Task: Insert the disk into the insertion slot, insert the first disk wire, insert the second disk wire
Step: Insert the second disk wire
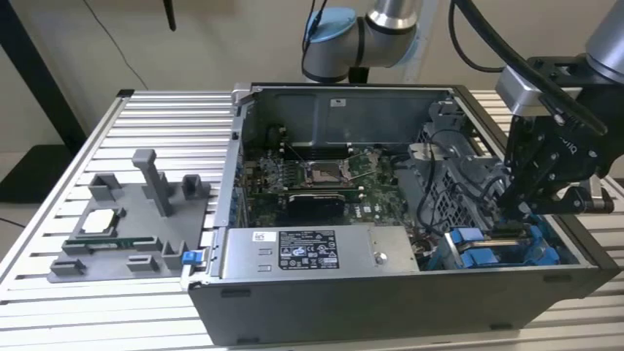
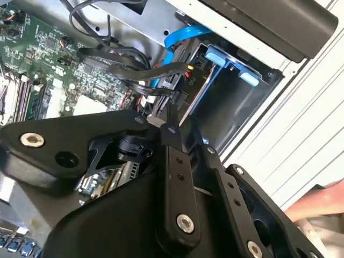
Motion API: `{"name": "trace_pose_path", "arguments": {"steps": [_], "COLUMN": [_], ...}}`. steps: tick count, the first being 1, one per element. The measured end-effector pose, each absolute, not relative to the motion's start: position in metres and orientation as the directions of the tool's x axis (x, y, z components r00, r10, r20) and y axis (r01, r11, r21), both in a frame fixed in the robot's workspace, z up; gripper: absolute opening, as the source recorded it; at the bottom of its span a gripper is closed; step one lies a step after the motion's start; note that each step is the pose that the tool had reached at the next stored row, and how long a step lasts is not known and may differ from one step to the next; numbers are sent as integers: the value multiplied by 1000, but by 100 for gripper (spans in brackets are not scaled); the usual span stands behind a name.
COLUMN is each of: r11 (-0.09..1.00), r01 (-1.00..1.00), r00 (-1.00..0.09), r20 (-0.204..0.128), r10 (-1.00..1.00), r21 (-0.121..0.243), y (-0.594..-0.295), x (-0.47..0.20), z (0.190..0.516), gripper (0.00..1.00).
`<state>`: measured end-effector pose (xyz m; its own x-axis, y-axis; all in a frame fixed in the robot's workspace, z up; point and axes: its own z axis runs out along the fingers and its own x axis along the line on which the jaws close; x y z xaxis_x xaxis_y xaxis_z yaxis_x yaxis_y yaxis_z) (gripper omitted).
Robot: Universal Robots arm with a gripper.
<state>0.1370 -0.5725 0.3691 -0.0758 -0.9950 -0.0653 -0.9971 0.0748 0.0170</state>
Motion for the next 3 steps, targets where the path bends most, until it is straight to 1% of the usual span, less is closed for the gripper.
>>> {"name": "trace_pose_path", "arguments": {"steps": [3], "r11": [75], "r01": [-997], "r00": [-76], "r20": [-65], "r10": [-995], "r21": [17], "y": [-573], "x": [137], "z": [369], "gripper": [100]}}
